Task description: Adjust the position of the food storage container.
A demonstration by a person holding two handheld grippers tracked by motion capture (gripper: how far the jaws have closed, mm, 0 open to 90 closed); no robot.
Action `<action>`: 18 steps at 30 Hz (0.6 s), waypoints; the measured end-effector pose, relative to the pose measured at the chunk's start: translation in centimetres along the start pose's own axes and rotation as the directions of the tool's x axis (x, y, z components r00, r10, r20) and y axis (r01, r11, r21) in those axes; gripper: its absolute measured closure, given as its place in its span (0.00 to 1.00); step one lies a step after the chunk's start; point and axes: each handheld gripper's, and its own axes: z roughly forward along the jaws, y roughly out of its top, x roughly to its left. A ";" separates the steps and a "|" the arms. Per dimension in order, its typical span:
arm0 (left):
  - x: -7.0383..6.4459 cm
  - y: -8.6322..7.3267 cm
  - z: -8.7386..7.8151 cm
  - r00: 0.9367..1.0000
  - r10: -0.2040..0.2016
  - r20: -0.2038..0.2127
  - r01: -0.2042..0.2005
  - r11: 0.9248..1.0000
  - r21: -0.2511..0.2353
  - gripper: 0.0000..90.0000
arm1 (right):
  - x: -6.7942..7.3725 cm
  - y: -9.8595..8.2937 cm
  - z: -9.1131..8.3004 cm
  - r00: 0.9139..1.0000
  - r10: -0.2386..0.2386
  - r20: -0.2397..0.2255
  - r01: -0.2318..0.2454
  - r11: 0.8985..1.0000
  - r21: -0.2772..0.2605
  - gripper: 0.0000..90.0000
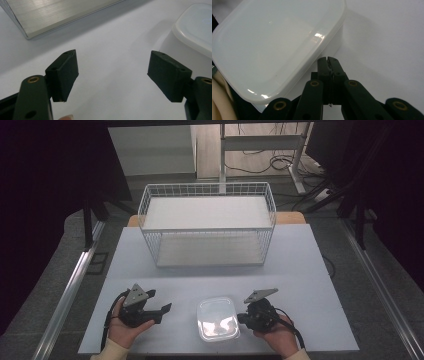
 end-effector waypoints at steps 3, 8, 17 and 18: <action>0.0 0.0 0.0 1.000 0.001 0.002 -0.001 1.000 0.000 0.27 | 0.3 0.0 0.2 1.000 -0.009 -0.008 0.009 1.000 0.009 0.99; 0.0 0.0 0.0 1.000 0.001 0.001 -0.001 1.000 -0.001 0.27 | 0.4 -0.2 0.1 1.000 -0.009 -0.021 0.009 1.000 0.008 0.99; 0.0 0.0 0.1 1.000 0.003 0.000 -0.003 1.000 0.004 0.27 | 0.6 -0.7 -0.3 0.999 -0.025 -0.047 0.025 1.000 0.008 0.98; -0.1 0.0 0.1 1.000 0.004 0.001 -0.004 1.000 0.003 0.27 | 0.6 -0.7 -0.4 0.999 -0.025 -0.042 0.026 1.000 0.006 0.98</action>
